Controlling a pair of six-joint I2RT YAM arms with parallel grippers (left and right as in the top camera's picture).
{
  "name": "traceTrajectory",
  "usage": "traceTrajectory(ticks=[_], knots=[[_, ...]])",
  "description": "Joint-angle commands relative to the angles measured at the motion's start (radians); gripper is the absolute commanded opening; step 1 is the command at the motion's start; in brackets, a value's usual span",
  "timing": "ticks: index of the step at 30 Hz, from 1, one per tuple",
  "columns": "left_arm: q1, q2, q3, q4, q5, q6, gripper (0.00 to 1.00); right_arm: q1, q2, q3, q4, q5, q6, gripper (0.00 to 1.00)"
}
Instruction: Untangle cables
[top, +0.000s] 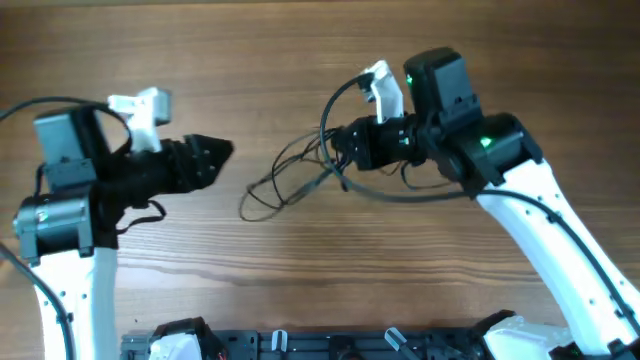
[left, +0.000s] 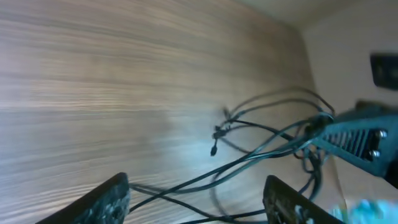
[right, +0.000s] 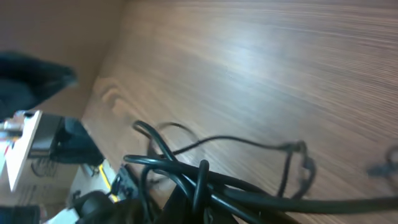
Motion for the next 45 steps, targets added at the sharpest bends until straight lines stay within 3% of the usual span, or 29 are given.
traceTrajectory(ticks=[1,7,12,17,20,21,22,24,26,29,33,35,39,45], knots=[[-0.112,0.015,0.023,0.012,0.079,0.057,0.72,0.029,0.000,-0.006,-0.002,0.020,-0.012,0.04],[-0.260,0.092,0.022,0.090,0.191,0.057,0.63,0.065,0.000,-0.006,-0.006,0.080,0.014,0.04],[-0.397,0.199,0.022,0.157,0.191,0.057,0.58,0.065,0.000,-0.006,-0.013,0.087,0.021,0.04],[-0.446,0.266,0.022,0.215,0.139,0.056,0.52,0.065,0.000,-0.006,-0.017,0.087,0.020,0.04],[-0.446,0.283,0.022,0.216,0.103,0.056,0.39,0.065,0.000,-0.006,-0.020,0.088,0.013,0.04],[-0.446,0.286,0.022,0.216,0.077,0.056,0.16,0.065,0.000,-0.006,-0.021,0.097,0.013,0.05],[-0.446,0.286,0.022,0.219,0.061,0.052,0.04,0.065,0.000,-0.006,-0.023,0.114,0.014,0.06],[-0.446,0.285,0.023,0.223,0.022,0.045,0.04,0.065,0.000,-0.006,-0.035,0.155,0.028,0.25],[-0.445,0.272,0.023,0.224,-0.083,-0.013,0.04,0.065,0.005,-0.006,-0.101,0.306,0.157,0.37],[-0.445,0.234,0.023,0.224,-0.143,-0.035,0.04,0.065,0.021,-0.010,-0.158,0.378,0.200,0.37],[-0.445,0.196,0.023,0.222,-0.143,-0.035,0.04,0.065,0.045,-0.010,-0.111,0.282,0.151,0.32],[-0.445,0.199,0.023,0.219,-0.144,-0.053,0.04,0.065,0.045,-0.009,-0.003,0.134,0.080,0.41],[-0.445,0.200,0.023,0.222,-0.145,-0.057,0.04,0.066,0.045,-0.009,0.053,0.073,0.104,0.43],[-0.445,0.200,0.023,0.226,-0.188,-0.109,0.04,0.141,0.101,-0.010,-0.027,0.214,0.172,0.41]])
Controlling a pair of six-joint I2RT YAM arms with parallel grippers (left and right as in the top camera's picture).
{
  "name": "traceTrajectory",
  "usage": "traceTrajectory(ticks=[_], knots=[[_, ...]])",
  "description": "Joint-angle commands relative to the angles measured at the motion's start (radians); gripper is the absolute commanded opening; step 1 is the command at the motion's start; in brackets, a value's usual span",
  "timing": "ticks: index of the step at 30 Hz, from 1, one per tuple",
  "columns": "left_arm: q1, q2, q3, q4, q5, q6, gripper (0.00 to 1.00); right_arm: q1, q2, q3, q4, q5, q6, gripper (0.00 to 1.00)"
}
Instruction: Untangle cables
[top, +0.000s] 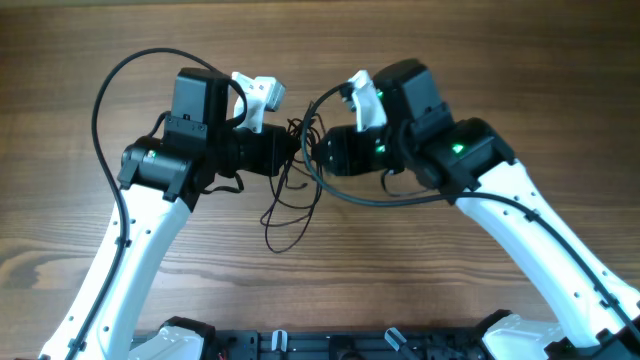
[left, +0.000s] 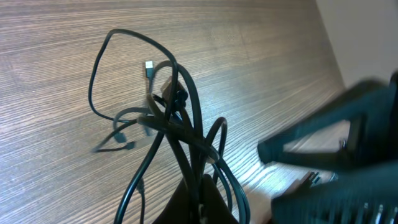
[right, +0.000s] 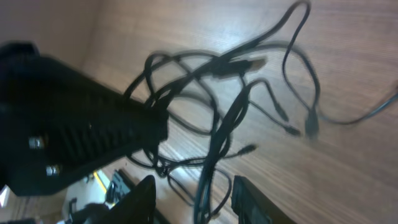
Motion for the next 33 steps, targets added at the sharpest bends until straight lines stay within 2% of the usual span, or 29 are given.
traceTrajectory(ticks=[1,3,4,5,6,7,12,14,20,24,28,32,33], knots=[[0.002,-0.014,0.021,0.007,-0.014,-0.029,0.04,0.046,0.077,-0.005,-0.032,0.085,0.049,0.41],[0.003,-0.014,0.021,0.007,-0.014,-0.029,0.04,0.062,0.124,-0.005,-0.020,0.085,0.049,0.38],[0.003,-0.014,0.021,0.007,-0.014,-0.029,0.04,0.065,0.154,-0.005,-0.008,0.089,0.055,0.32],[0.003,-0.014,0.021,0.007,-0.015,-0.029,0.04,0.065,0.175,-0.005,-0.004,0.094,0.058,0.17],[0.003,-0.014,0.021,0.007,-0.019,-0.029,0.04,0.064,0.184,-0.005,-0.006,0.110,0.080,0.08],[0.003,-0.014,0.021,0.004,-0.042,-0.029,0.04,0.061,0.185,-0.005,-0.010,0.127,0.103,0.04],[0.079,-0.014,0.021,-0.025,-0.275,-0.163,0.04,0.018,0.056,-0.002,-0.040,0.166,0.126,0.04],[0.122,-0.014,0.021,-0.029,-0.280,-0.164,0.04,-0.006,-0.031,-0.002,-0.086,0.218,0.155,0.04],[0.240,-0.014,0.021,-0.065,-0.280,-0.179,0.04,-0.090,-0.282,-0.002,-0.315,0.581,0.235,0.04],[0.250,-0.014,0.021,-0.069,-0.280,-0.178,0.04,-0.149,-0.292,-0.002,-0.463,0.708,0.256,0.04],[0.250,-0.014,0.021,-0.069,-0.280,-0.178,0.04,-0.218,-0.245,-0.002,-0.633,0.878,0.386,0.04],[0.250,-0.014,0.021,-0.069,-0.279,-0.178,0.04,-0.239,-0.207,-0.002,-0.578,0.785,0.264,0.04],[0.250,-0.014,0.021,-0.069,-0.271,-0.177,0.04,-0.239,-0.198,-0.002,-0.536,0.701,0.192,0.05]])
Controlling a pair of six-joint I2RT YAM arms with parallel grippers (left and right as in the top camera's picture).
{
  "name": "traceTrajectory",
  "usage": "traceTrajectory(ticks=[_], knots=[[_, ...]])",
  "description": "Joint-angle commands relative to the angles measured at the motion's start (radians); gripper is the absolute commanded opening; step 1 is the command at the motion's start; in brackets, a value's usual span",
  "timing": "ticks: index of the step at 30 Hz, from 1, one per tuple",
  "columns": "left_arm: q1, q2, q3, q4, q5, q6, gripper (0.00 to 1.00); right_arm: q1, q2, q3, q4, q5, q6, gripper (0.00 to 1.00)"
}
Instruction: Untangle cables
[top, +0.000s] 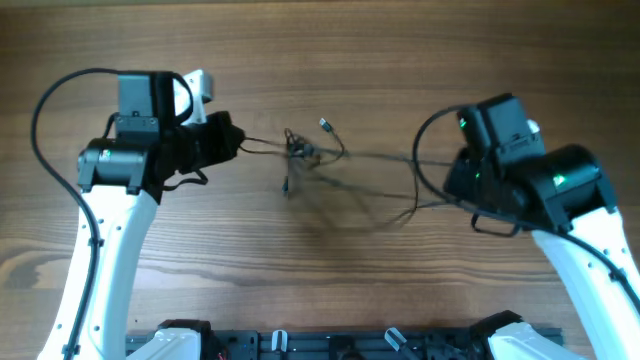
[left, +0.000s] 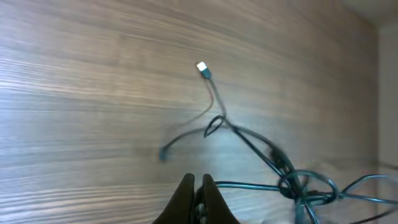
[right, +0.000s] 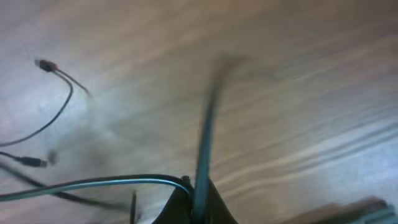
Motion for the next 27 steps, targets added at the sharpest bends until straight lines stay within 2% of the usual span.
traceTrajectory(ticks=[1,2,3,4,5,7,11,14,20,27], knots=[[0.027,-0.002,0.019,0.006,-0.113,-0.002,0.04,-0.016,0.028,-0.001,0.077,-0.045,-0.183,0.10],[0.027,-0.002,0.019,0.010,-0.075,0.033,0.04,-0.016,0.034,-0.001,0.124,-0.167,-0.266,0.19],[0.027,-0.002,0.019,0.013,-0.046,0.052,0.04,-0.016,0.039,-0.001,0.156,-0.261,-0.327,0.22],[0.027,-0.002,0.019,0.013,-0.013,0.074,0.04,-0.016,0.041,-0.001,0.208,-0.438,-0.466,0.26],[0.027,-0.002,0.019,0.013,0.012,0.094,0.04,-0.016,0.042,-0.001,0.232,-0.535,-0.534,0.34],[0.027,-0.002,0.019,0.013,0.070,0.132,0.04,-0.016,0.042,-0.001,0.261,-0.591,-0.531,0.42],[0.026,-0.002,0.019,0.011,0.160,0.176,0.04,-0.016,0.054,-0.001,0.294,-0.593,-0.464,0.65],[0.027,-0.006,0.019,0.036,0.221,0.177,0.04,-0.005,0.100,-0.001,0.333,-0.657,-0.465,0.67],[0.027,-0.107,0.071,0.107,0.366,0.168,0.04,0.062,0.239,-0.001,0.478,-0.927,-0.631,0.66],[0.027,-0.209,0.077,0.077,0.369,0.131,0.04,0.195,0.328,-0.001,0.583,-0.869,-0.642,0.63]])
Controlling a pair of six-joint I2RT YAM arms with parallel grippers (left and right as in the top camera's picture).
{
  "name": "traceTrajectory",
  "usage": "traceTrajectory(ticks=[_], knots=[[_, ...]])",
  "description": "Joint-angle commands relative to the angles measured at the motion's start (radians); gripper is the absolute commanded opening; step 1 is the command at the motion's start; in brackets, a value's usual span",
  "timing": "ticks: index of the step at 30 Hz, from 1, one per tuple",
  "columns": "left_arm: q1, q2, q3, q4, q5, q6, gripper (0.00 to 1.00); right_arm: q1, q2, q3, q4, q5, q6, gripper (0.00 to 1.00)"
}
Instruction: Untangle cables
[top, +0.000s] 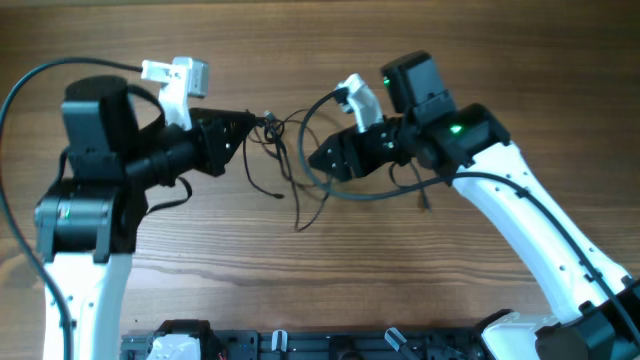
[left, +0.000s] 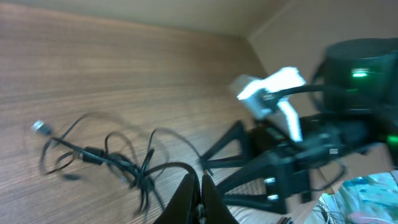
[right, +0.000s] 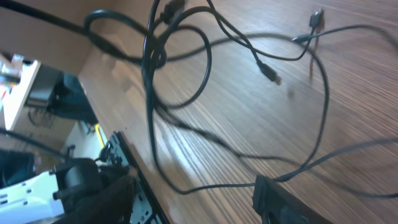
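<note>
A tangle of thin black cables (top: 276, 140) hangs between my two grippers above the wooden table (top: 320, 40), with loose ends trailing toward the front. My left gripper (top: 243, 128) is shut on one strand; its wrist view shows the closed fingertips (left: 200, 186) with a loop rising from them and the knot (left: 115, 163) to the left. My right gripper (top: 315, 160) faces it from the right, open. In the right wrist view its fingers (right: 283, 200) stand wide apart, the cable loops (right: 155, 59) lie ahead, and one strand crosses the gap without being gripped.
A black rail with fixtures (top: 330, 345) runs along the table's front edge. The right arm's own thick black lead (top: 345, 192) loops below its wrist, close to the tangle. Bare wood lies at the back and front left.
My right gripper was shut on a strand at the far right with the cables stretched taut; now it is open and close to the left gripper. The cables hang slack and bunched.
First my right gripper held the bundle while the left stood open, apart from it. Then the left was shut on the bundle and the right open beside it. Then both were shut and far apart, cables stretched. Now the right is open near the tangle again.
</note>
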Motion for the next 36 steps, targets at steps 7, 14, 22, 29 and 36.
traceTrajectory(ticks=[7,14,22,29,36], knots=[[0.005,-0.003,0.015,-0.008,0.018,-0.034,0.04,0.134,0.098,0.000,0.069,0.005,0.003,0.57],[0.005,-0.003,0.015,-0.009,-0.004,-0.053,0.04,0.171,0.133,-0.003,0.100,0.066,0.079,0.39],[0.005,0.043,0.015,-0.144,-0.267,-0.052,0.22,0.154,0.023,0.002,0.080,0.122,0.151,0.04],[0.005,0.194,0.015,-0.215,-0.243,-0.048,0.91,0.152,-0.089,0.002,0.012,0.182,0.202,0.04],[0.004,0.274,0.014,-0.197,-0.041,0.088,0.70,0.152,-0.089,0.002,-0.021,0.181,0.202,0.04]])
